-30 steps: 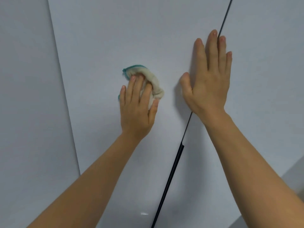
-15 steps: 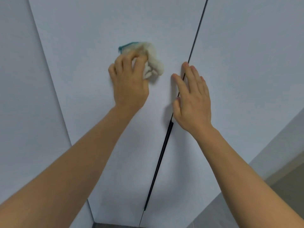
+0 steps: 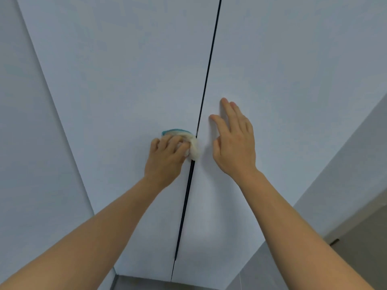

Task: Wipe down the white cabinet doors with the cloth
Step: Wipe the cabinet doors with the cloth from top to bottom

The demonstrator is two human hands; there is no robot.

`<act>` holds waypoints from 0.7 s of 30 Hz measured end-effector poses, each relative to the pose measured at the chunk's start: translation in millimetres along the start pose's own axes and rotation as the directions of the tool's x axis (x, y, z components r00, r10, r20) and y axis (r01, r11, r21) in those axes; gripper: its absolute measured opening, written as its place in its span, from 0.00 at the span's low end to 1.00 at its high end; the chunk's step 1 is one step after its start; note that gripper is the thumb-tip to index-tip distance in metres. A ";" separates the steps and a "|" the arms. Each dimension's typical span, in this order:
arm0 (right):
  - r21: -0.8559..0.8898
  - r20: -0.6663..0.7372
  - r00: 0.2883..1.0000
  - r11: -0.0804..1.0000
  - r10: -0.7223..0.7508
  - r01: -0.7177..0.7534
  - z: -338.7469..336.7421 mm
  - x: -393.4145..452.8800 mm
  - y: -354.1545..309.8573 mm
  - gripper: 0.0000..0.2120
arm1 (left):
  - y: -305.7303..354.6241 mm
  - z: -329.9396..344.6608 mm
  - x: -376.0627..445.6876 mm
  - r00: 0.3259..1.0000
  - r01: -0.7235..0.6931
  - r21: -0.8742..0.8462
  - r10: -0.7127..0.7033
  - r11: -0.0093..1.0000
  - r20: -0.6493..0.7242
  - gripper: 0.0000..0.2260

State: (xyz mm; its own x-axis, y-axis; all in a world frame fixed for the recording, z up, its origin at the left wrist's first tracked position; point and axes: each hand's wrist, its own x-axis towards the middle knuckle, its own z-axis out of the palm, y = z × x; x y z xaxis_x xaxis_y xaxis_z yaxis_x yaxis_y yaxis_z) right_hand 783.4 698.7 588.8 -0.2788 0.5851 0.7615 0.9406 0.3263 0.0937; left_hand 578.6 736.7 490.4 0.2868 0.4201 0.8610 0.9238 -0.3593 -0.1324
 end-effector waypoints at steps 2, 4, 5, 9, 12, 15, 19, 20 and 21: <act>0.015 -0.011 1.000 1.000 0.002 -0.002 1.8 -7.8 6.5 0.29 | 6.1 -16.6 20.3 0.997 0.065 -0.040 -0.066 0.997 -0.032 0.11; 0.018 -0.014 1.000 1.000 0.026 -0.025 4.4 -16.5 13.1 0.30 | 8.3 -32.3 52.4 0.974 0.164 -0.090 -0.176 0.982 -0.140 0.08; 0.017 -0.009 0.999 0.999 0.035 -0.035 5.9 -20.8 15.8 0.31 | 6.6 -37.6 68.9 0.957 0.208 -0.115 -0.226 0.971 -0.180 0.07; 0.022 0.022 0.999 0.999 0.027 -0.028 10.3 -38.7 31.6 0.31 | 4.5 -25.4 86.3 0.944 0.218 -0.091 -0.234 0.972 -0.233 0.08; 0.051 0.041 0.999 0.998 0.027 -0.029 14.5 -54.4 41.4 0.30 | 14.1 -1.9 46.3 0.942 0.252 -0.075 -0.263 0.965 -0.210 0.08; 0.093 0.075 0.997 0.995 0.014 -0.021 23.4 -71.2 42.2 0.28 | 25.2 17.3 -17.2 0.965 0.263 0.012 -0.262 0.965 -0.014 0.12; 0.165 0.108 0.994 0.986 -0.026 0.007 37.1 -88.6 34.3 0.22 | 33.1 24.6 -75.4 0.914 0.261 0.063 -0.267 0.963 0.306 0.23; 0.192 0.129 0.991 0.981 -0.039 0.014 40.7 -92.0 32.4 0.21 | 35.5 23.2 -77.4 0.892 0.288 0.054 -0.288 0.956 0.347 0.23; 0.242 0.156 0.987 0.970 -0.048 0.009 44.9 -96.5 28.0 0.20 | 38.2 19.7 -77.7 0.872 0.339 0.027 -0.325 0.940 0.367 0.21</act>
State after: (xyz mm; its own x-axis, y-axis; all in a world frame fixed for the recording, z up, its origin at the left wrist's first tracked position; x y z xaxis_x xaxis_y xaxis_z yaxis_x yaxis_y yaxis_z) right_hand 827.9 684.7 489.2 -0.3504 0.6774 0.6468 0.8634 0.5012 -0.0572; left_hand 596.6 706.8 408.7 0.0430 0.7888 0.6131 0.9727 -0.1731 0.1546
